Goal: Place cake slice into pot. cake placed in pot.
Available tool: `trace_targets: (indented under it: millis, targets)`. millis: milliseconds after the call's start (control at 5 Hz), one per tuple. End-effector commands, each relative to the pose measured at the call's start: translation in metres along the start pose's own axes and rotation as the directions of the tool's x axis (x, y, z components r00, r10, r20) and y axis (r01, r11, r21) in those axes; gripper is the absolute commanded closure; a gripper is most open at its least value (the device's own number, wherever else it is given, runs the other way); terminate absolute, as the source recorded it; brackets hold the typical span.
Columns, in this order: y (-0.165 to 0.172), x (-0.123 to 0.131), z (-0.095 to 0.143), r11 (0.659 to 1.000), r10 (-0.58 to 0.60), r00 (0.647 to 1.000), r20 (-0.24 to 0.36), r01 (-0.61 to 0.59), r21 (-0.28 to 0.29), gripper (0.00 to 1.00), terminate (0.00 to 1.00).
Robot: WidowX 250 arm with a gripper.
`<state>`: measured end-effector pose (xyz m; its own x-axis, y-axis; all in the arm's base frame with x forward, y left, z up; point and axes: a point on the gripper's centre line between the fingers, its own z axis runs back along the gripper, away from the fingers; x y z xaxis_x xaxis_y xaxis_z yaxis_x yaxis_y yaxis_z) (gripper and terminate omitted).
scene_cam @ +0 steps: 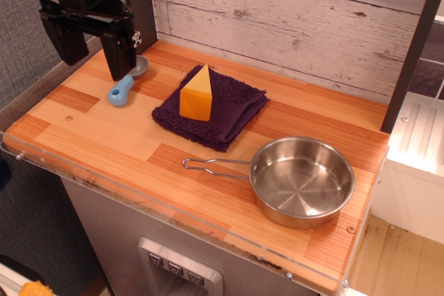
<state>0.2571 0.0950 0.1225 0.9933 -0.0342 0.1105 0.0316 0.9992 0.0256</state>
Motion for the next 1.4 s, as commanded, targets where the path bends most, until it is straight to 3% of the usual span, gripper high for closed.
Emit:
trace_targets:
  millis: [0, 600, 800, 1200]
  targets:
    - [0.000, 0.000, 0.000, 1.000, 0.000, 1.000, 0.000, 0.000, 0.000, 0.00, 0.00]
    - [-0.060, 0.064, -0.033, 1.000, -0.015, 0.999, 0.045, 0.015, 0.002, 0.00, 0.00]
    - [-0.064, 0.078, -0.042, 1.000, -0.002, 0.998, 0.060, 0.001, 0.020, 0.00, 0.00]
    - [-0.051, 0.088, -0.060, 0.998, 0.014, 0.999, 0.028, -0.016, 0.064, 0.00, 0.00]
